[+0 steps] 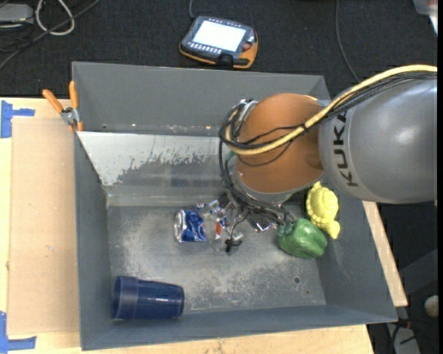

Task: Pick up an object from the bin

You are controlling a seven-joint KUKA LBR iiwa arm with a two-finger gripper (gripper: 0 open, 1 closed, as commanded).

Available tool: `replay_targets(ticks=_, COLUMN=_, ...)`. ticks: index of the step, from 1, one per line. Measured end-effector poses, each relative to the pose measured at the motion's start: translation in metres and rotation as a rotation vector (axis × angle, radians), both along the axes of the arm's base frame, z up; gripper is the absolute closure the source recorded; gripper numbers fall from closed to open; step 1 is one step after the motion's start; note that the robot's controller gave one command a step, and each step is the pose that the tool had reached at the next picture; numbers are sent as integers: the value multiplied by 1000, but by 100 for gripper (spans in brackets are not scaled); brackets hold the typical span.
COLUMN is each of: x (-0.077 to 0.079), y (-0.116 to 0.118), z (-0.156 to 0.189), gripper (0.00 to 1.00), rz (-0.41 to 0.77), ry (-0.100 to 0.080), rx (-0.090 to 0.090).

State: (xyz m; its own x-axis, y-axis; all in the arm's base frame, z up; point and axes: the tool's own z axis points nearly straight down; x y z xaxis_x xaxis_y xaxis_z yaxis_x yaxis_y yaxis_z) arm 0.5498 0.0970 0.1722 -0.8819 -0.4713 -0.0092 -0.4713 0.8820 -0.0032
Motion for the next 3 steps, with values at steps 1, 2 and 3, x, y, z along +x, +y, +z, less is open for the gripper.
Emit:
replay_targets(ticks=1, x=7, y=-4, z=98, gripper=100, rz=-15, ry=6, rx=0)
replay_targets(ticks=2, x=9, y=-21, z=49, gripper=100, rz=-7, ry=8, rx=0)
replay_targets(ticks=3, x=22, y=-4, z=53, gripper=100, rz=-125, ry=4, rx=3)
